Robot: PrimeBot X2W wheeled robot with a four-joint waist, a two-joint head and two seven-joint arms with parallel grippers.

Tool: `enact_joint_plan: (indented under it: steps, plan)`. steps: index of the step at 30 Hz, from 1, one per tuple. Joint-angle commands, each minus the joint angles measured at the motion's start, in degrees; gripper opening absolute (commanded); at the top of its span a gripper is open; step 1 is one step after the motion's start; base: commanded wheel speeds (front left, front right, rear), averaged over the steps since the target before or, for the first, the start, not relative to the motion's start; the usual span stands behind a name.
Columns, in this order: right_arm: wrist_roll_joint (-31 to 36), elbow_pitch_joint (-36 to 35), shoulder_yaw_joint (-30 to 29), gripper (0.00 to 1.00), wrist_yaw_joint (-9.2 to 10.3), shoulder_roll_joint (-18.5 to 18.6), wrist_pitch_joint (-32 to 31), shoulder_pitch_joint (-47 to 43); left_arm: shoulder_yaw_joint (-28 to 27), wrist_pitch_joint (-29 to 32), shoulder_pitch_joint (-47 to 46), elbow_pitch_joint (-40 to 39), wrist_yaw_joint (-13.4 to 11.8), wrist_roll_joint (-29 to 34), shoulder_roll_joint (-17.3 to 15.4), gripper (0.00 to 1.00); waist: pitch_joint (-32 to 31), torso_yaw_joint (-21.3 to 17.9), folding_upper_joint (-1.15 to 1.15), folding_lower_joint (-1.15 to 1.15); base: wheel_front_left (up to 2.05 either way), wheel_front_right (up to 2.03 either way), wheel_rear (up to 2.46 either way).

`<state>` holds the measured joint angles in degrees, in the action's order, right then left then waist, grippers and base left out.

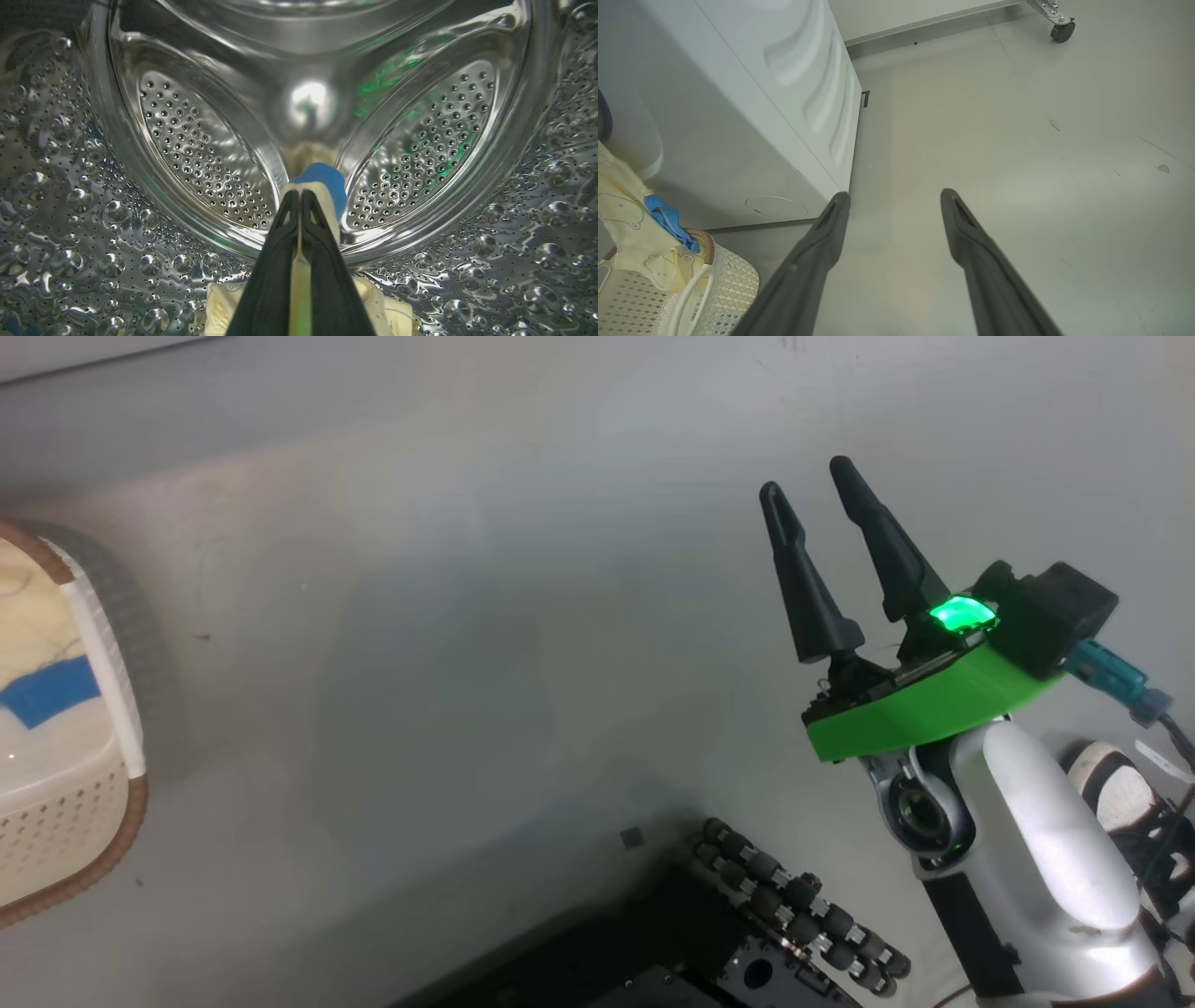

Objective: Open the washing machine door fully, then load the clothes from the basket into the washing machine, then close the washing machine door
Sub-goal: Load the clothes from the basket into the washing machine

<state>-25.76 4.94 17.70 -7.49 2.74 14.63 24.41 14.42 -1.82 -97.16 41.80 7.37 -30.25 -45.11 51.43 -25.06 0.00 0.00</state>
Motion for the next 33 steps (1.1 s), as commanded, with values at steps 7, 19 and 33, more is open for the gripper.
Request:
enact_joint_plan:
  steps: [7,19,33]
  plan:
    - [-0.6,-1.8,-0.6,1.0,0.0,0.1,0.4,-1.0,1.9,-3.7,-11.4,8.3,0.1,3.1,0.4,0.0,3.3,-0.5,0.0,0.0,0.0,0.0,0.0]
    - [-0.4,-1.8,-0.2,1.0,0.0,0.1,0.4,-0.6,10.6,-6.1,-16.9,16.9,0.1,3.3,3.9,0.0,4.7,0.6,0.0,0.0,0.0,0.0,0.0]
    - [-1.0,-1.7,-0.7,1.0,0.0,0.1,0.4,-0.3,16.6,-7.3,-17.8,21.8,0.1,0.9,3.7,1.0,4.6,0.7,0.0,0.0,0.0,0.0,0.0]
